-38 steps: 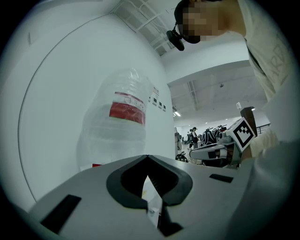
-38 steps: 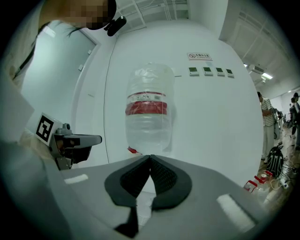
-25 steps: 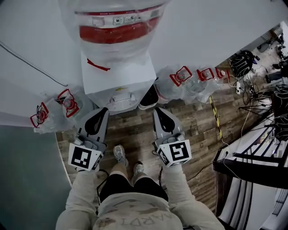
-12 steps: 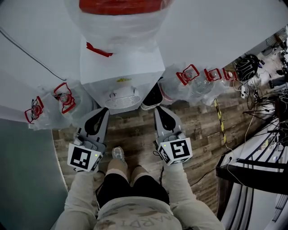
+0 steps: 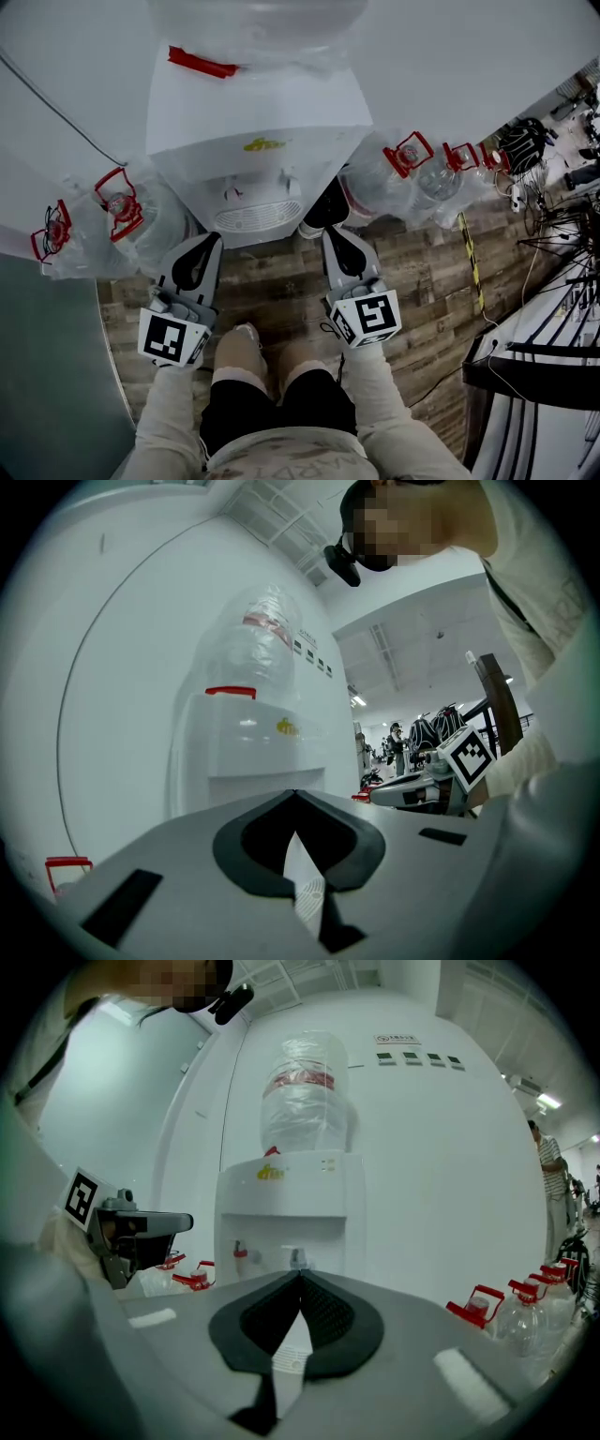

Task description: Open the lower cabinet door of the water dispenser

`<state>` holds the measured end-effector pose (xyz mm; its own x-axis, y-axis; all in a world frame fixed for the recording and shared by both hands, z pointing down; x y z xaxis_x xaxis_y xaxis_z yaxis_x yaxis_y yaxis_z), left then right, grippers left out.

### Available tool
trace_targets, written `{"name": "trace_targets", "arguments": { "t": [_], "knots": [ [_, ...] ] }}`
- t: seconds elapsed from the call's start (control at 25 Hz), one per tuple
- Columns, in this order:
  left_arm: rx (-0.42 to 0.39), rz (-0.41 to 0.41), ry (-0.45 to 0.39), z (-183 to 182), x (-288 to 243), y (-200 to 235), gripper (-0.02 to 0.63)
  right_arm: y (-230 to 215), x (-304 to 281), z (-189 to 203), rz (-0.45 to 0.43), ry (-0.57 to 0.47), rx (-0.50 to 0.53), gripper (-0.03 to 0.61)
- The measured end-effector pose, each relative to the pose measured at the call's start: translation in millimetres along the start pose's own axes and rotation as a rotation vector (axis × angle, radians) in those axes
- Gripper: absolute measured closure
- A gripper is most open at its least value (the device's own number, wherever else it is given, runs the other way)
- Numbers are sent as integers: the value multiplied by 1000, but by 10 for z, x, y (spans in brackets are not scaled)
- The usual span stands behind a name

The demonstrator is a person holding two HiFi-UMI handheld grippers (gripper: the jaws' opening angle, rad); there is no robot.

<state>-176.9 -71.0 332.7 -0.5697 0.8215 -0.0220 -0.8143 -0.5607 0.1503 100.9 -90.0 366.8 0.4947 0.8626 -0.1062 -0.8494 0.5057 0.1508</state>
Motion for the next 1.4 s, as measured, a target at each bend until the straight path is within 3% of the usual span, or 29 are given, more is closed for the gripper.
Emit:
{"name": "trace_targets", "arguments": {
  "t": [0.52,0.8,1.2,1.4],
  "knots": [
    [-54,-6,-16,1568,-54,342,612,88,-312,1637,-6,-3,37,569],
    [-26,-42,-21,2302,-9,391,612,144,-406,2389,-13,-18,41,569],
    [-92,-15,-39,2587,68,337,612,37,-564,2955,-22,-31,-34,568],
    [-111,-9,-55,2560,71,359,612,-52,-852,3133,-71,10,-37,491]
  ]
}}
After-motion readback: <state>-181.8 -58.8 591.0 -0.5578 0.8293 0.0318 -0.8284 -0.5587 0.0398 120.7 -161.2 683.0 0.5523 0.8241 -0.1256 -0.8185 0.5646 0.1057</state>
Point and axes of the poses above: the fingertips, and each gripper's own axes: x backward along the fingers, y to its left, z out of its underside, the point moved 10 cm from there along x, backward along the fingers, and after that the axes turned 10 degrees about x, right-handed, at the moved point
